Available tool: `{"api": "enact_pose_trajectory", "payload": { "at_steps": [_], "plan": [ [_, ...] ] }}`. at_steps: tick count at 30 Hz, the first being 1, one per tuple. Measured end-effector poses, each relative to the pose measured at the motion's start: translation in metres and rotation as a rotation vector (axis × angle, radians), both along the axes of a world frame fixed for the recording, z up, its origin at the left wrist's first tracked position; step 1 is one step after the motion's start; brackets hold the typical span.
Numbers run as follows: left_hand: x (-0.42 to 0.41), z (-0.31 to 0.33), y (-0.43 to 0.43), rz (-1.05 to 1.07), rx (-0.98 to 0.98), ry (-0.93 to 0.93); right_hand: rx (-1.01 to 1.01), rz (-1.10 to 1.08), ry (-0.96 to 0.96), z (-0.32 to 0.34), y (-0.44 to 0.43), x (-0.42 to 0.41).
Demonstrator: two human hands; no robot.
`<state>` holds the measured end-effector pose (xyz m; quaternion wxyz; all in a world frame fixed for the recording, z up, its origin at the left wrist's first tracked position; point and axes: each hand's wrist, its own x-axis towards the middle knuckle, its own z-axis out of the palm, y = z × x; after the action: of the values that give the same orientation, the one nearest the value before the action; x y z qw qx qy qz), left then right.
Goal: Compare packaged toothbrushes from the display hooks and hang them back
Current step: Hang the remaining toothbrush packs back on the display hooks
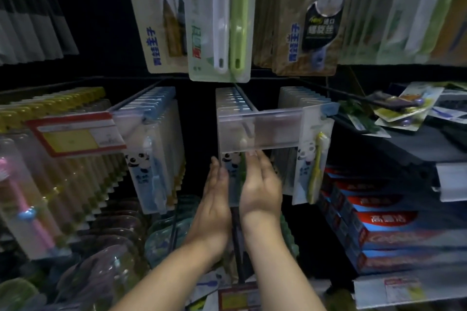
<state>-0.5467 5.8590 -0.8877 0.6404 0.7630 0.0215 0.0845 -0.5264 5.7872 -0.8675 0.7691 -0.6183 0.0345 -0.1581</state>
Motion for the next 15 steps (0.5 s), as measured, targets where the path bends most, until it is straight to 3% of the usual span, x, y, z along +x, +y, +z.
{"api": "enact_pose_trajectory", "payload": {
  "at_steps": [3,10,15],
  "plan": [
    [-0.002,0.002,0.003,0.007,0.088,0.024,-0.043,-0.03,-0.005,-0.001,-0.004,-0.002],
    [-0.023,-0.006,0.024,0.267,0.725,-0.066,-0.211,-0.144,-0.063,-0.004,-0.032,-0.014],
    [-0.043,0.012,0.002,0.049,0.73,-0.316,-0.23,-0.498,-0.157,0.004,-0.058,-0.019]
  ]
}}
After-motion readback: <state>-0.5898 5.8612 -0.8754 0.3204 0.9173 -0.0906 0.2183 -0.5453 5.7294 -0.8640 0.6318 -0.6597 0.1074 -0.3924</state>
